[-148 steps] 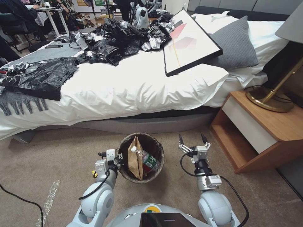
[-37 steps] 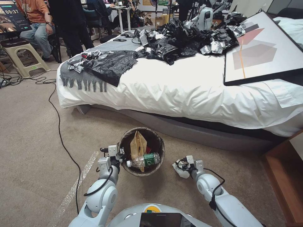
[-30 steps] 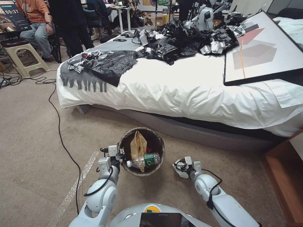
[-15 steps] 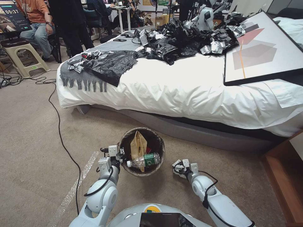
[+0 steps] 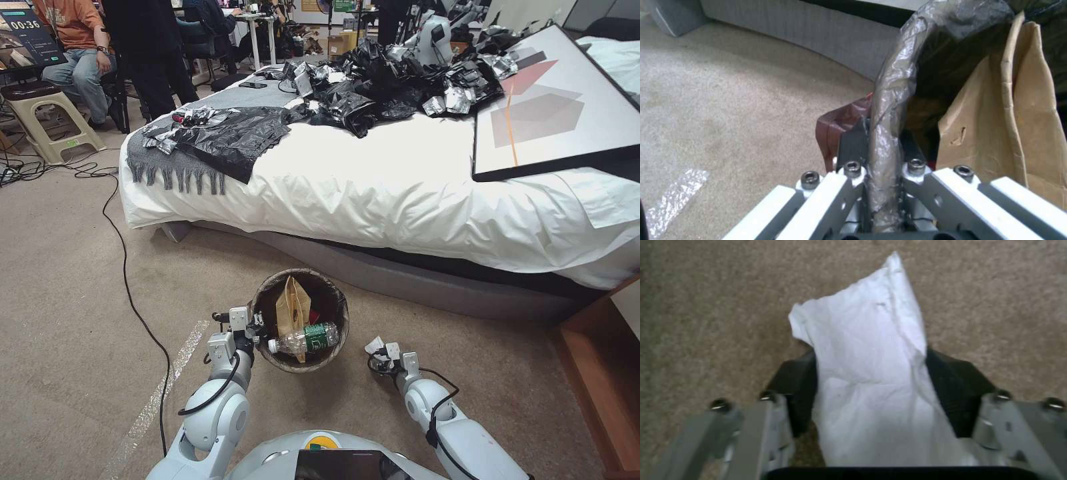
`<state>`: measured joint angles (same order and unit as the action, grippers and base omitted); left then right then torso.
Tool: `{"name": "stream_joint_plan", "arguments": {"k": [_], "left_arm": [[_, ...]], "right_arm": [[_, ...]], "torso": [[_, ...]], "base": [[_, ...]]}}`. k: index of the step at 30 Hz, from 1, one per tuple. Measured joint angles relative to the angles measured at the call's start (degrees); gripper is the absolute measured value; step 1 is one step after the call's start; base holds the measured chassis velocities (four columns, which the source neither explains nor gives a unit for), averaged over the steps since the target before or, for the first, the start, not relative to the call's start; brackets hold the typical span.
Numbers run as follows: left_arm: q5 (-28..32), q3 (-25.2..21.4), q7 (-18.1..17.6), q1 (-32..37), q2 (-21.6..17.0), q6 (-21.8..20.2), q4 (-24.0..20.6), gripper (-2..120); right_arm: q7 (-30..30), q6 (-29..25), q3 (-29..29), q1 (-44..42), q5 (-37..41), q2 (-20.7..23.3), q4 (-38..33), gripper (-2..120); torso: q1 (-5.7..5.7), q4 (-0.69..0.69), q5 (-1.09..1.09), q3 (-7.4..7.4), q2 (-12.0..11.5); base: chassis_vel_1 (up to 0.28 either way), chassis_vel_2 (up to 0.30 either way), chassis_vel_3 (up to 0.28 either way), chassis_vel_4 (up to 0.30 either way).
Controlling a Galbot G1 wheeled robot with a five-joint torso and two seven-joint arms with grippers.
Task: Pick up the trash bin, then pick up the garbage from the floor and place it into the trash bin.
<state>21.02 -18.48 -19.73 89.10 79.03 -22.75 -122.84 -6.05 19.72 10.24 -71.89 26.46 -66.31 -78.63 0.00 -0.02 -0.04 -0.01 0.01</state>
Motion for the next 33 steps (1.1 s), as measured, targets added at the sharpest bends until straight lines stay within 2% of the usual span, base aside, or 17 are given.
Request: {"name": "stream_joint_plan", "arguments": {"k": [2,3,7,8,10,11,14,19,33], "left_arm": [[0.02,-0.03,-0.01,-0.03,0.02,0.03,0.02,0],[0.02,-0.03,-0.01,-0.03,0.02,0.03,0.02,0],[0.13,-0.04,-0.02,-0.17,0.15,0.08,0.09,0],[0.13,-0.04,-0.02,-0.17,0.15,0.08,0.09,0],[0.24,-0.08,-0.02,-0.28,0.12,0.08,0.11,0],[0.24,-0.08,-0.02,-0.28,0.12,0.08,0.11,0],[0.27,-0.12,-0.04,-0.32,0.09,0.09,0.17,0],[0.28,-0.12,-0.04,-0.32,0.13,0.09,0.23,0],[0.33,-0.11,-0.04,-0.37,0.09,0.12,0.25,0]], "right_arm": [[0.23,-0.5,0.25,0.04,-0.24,-0.04,0.55,43],[0.23,-0.5,0.25,0.04,-0.24,-0.04,0.55,43],[0.52,-1.38,0.42,0.11,-1.0,-0.12,1.45,22],[0.52,-1.38,0.42,0.11,-1.0,-0.12,1.45,22],[0.6,-1.68,0.44,0.13,-1.16,-0.16,1.68,12],[0.6,-1.68,0.44,0.13,-1.16,-0.16,1.68,12],[0.66,-2.03,0.45,0.13,-1.48,-0.24,1.9,0],[0.65,-2.32,0.56,0.1,-1.82,-0.26,2.08,0],[0.66,-3.0,0.92,-0.15,-2.37,-0.16,2.11,0]], "torso": [[0.0,0.0,0.0,0.0,0.0],[0.0,0.0,0.0,0.0,0.0],[0.0,0.03,0.04,0.0,0.0],[0.0,0.03,0.04,0.0,0.0],[0.0,0.05,0.07,0.0,0.0],[0.0,0.05,0.07,0.0,0.0],[0.0,0.06,0.09,0.0,0.0],[0.0,0.02,0.07,0.0,0.0],[0.0,0.02,0.04,0.01,0.0]], "base": [[0.0,0.0,0.0,0.0],[0.0,0.0,0.0,0.0],[0.0,0.0,0.0,0.0],[0.0,0.0,0.0,0.0],[0.0,0.0,0.0,0.0],[0.0,0.0,0.0,0.0],[0.0,0.0,0.0,0.0],[0.0,0.0,0.0,0.0],[0.0,0.0,0.0,0.0]]}}
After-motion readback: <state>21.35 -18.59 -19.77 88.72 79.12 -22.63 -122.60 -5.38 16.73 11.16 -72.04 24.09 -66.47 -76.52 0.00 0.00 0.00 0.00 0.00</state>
